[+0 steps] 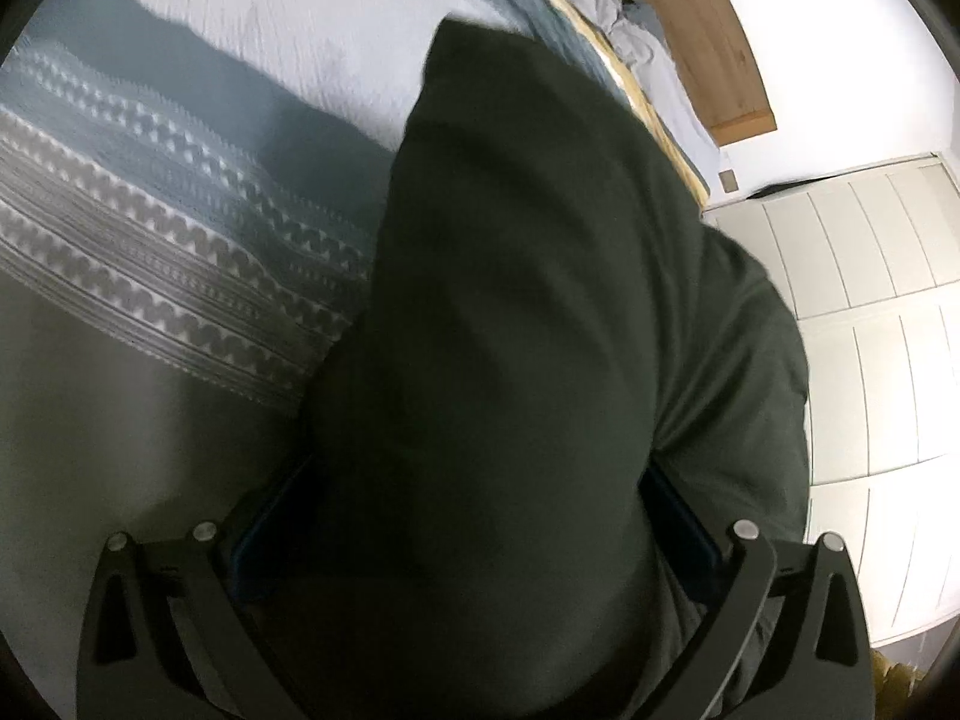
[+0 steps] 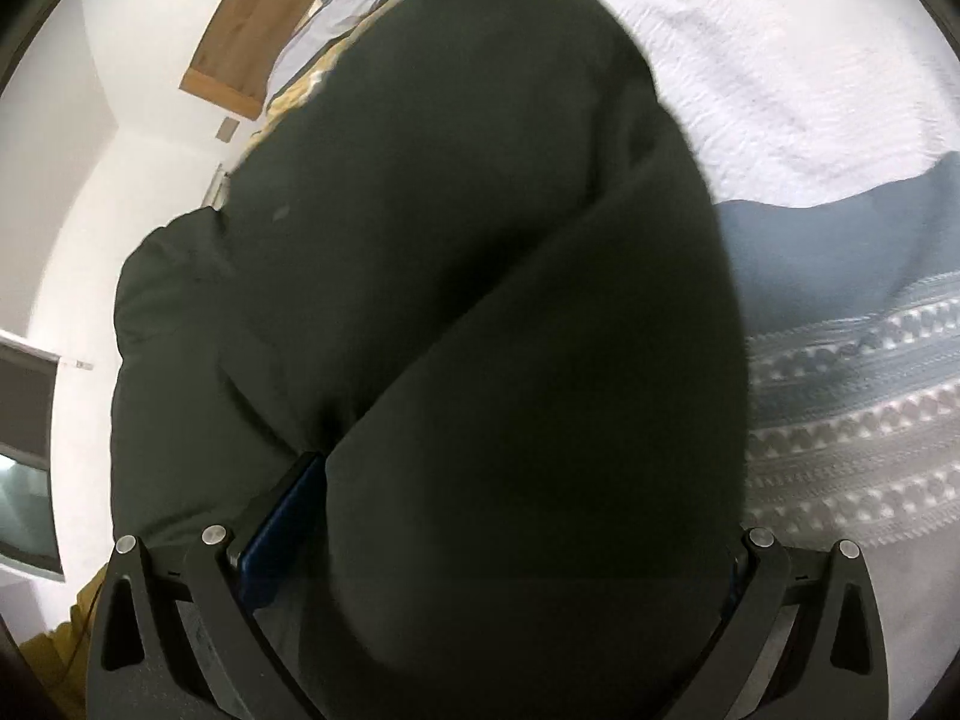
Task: Fold large clothes
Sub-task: 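Grasp the folded coat edge with both grippers and lift it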
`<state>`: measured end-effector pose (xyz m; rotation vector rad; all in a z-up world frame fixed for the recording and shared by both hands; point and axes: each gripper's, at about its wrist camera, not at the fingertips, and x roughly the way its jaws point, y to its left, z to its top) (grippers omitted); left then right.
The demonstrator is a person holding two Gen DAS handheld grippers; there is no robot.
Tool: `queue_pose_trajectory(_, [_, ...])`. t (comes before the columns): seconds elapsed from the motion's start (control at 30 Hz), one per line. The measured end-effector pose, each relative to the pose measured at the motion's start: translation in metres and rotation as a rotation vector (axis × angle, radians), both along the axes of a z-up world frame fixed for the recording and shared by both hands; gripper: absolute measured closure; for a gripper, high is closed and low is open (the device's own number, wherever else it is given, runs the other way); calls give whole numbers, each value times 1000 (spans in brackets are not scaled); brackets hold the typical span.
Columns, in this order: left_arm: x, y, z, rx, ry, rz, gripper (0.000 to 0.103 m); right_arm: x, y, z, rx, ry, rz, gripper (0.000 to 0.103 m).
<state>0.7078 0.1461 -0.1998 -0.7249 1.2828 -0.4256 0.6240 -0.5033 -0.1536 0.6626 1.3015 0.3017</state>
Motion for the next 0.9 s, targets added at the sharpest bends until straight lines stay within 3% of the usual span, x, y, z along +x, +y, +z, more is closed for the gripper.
queue_pose_trajectory(0.27, [-6, -11, -15, -61, 11, 44, 0, -1, 3, -13, 69, -46, 6, 0])
queue_pose_trajectory(0.47, [-14, -24, -20, -180, 19, 35, 0, -3, 7, -16, 125, -81, 6, 0])
queue_pose_trajectory(0.57, [-17, -28, -20, -177, 9, 46, 1, -5, 11, -18, 150, -82, 5, 0])
queue_pose_trajectory(0.67, [-20, -33, -17, -171, 12, 63, 15, 2, 17, -28, 188, -60, 9, 1])
queue_pose_trajectory(0.7, [-21, -36, -15, -181, 10, 68, 28, 3, 20, -29, 176, -59, 8, 2])
queue_pose_trajectory(0.73, [-23, -40, -13, -200, 4, 75, 41, 4, 23, -29, 178, -57, 1, 12])
queue_pose_trajectory(0.77, [-26, -42, -11, -211, -3, 78, 46, 4, 24, -28, 189, -56, -11, 28])
queue_pose_trajectory(0.83, [-32, -47, -4, -208, -20, 84, 59, 0, 24, -26, 232, -58, -42, 49])
queue_pose_trajectory(0.9, [-37, -51, 2, -211, -27, 101, 67, -3, 29, -19, 239, -71, -48, 62])
